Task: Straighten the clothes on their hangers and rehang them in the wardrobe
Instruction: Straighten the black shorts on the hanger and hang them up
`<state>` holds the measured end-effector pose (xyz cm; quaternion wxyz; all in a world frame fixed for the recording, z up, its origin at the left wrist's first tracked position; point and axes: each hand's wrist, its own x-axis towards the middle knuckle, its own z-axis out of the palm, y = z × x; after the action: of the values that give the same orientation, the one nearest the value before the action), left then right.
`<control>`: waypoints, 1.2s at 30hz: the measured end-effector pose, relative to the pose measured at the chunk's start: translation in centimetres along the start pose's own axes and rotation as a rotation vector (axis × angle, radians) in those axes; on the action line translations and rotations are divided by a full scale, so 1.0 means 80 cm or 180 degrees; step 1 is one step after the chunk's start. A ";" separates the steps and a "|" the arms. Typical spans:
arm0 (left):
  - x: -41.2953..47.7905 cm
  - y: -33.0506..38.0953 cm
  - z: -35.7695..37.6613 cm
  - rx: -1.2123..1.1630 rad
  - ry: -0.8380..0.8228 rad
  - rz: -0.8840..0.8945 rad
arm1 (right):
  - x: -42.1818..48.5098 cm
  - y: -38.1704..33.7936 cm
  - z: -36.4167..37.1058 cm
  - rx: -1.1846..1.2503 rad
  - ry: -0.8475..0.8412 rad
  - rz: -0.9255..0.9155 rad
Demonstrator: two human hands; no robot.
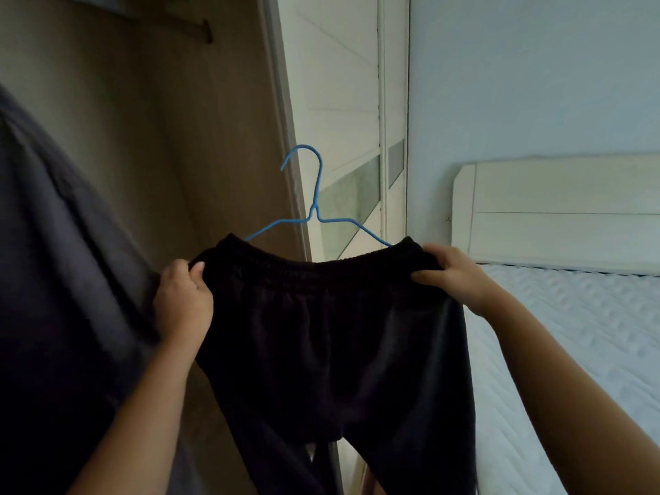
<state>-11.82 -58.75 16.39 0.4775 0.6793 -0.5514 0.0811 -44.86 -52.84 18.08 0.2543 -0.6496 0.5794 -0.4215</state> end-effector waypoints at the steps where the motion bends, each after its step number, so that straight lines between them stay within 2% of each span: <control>1: 0.014 0.002 0.001 0.0053 -0.0001 0.0040 | 0.008 -0.008 -0.001 0.0044 -0.0071 -0.0027; 4: 0.054 0.003 0.002 0.0210 0.0000 0.0136 | 0.034 -0.028 -0.005 0.0200 -0.0282 -0.0116; 7: 0.089 0.003 -0.004 0.0250 0.0045 -0.0010 | 0.063 -0.051 -0.004 0.0471 -0.0375 -0.0195; 11: 0.128 0.008 -0.028 0.0071 0.0246 -0.0040 | 0.096 -0.094 0.002 0.0381 -0.0477 -0.0360; 15: 0.173 0.000 -0.046 -0.0146 0.0332 0.0022 | 0.116 -0.139 0.014 0.0494 -0.0821 -0.0306; 19: 0.205 -0.009 -0.060 0.0128 0.0467 0.0135 | 0.133 -0.171 0.028 0.1187 -0.0568 -0.0370; 23: 0.205 -0.006 -0.072 0.0487 0.0672 0.0700 | 0.137 -0.196 0.060 0.1754 -0.0524 -0.0200; 29: 0.175 0.029 -0.127 0.1044 0.0918 0.2193 | 0.142 -0.239 0.097 0.2226 -0.0343 -0.0307; 36: 0.159 0.043 -0.200 0.1575 0.1669 0.2737 | 0.151 -0.322 0.121 0.2386 -0.0338 -0.0947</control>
<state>-3.20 -55.27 34.90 0.3489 0.4423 -0.6061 0.5616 -23.16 -60.96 37.25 0.4393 -0.6095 0.2714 -0.6015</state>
